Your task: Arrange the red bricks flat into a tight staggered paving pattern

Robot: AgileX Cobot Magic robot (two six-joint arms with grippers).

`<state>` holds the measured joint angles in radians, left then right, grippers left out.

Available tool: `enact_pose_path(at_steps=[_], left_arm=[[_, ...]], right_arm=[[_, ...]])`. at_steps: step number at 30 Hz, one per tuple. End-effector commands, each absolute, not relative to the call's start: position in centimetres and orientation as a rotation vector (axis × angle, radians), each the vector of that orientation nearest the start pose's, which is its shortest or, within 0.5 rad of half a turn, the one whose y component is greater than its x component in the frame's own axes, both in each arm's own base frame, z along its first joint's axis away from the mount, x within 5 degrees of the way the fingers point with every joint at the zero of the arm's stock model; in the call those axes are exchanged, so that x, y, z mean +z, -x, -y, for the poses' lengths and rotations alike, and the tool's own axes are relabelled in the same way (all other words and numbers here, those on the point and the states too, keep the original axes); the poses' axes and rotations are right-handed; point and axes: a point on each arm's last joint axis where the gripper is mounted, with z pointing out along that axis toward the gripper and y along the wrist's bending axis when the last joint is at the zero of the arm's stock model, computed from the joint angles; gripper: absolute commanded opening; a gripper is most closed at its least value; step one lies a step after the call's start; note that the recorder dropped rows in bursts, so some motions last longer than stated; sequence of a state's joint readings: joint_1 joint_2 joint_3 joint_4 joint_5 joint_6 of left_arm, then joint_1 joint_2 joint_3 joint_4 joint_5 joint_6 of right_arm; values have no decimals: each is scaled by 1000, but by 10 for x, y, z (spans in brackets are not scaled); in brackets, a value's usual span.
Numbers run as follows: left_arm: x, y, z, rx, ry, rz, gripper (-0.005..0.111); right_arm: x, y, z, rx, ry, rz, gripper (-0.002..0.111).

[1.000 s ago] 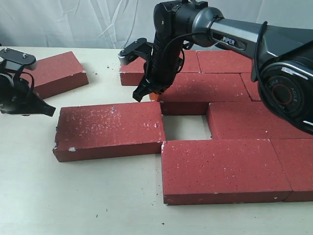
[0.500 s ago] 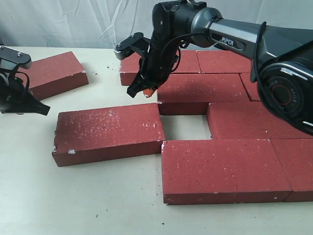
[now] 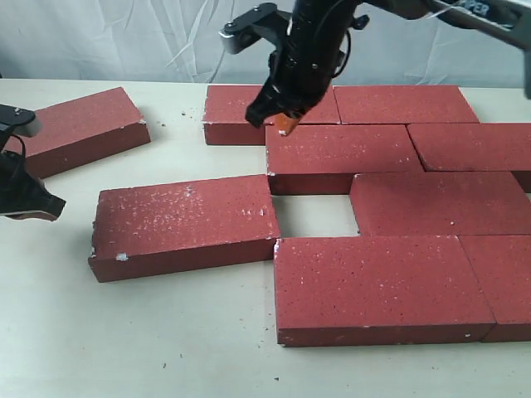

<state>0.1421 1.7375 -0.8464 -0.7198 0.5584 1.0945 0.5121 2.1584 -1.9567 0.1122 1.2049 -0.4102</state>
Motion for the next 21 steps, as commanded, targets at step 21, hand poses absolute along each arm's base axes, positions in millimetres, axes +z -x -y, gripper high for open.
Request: enact_pose_path(at_steps=[21], left_arm=[[147,-304,-7,-416,-549,-2637,0]], right_arm=[[139,-379,-205,261,1170,-2645,-1]])
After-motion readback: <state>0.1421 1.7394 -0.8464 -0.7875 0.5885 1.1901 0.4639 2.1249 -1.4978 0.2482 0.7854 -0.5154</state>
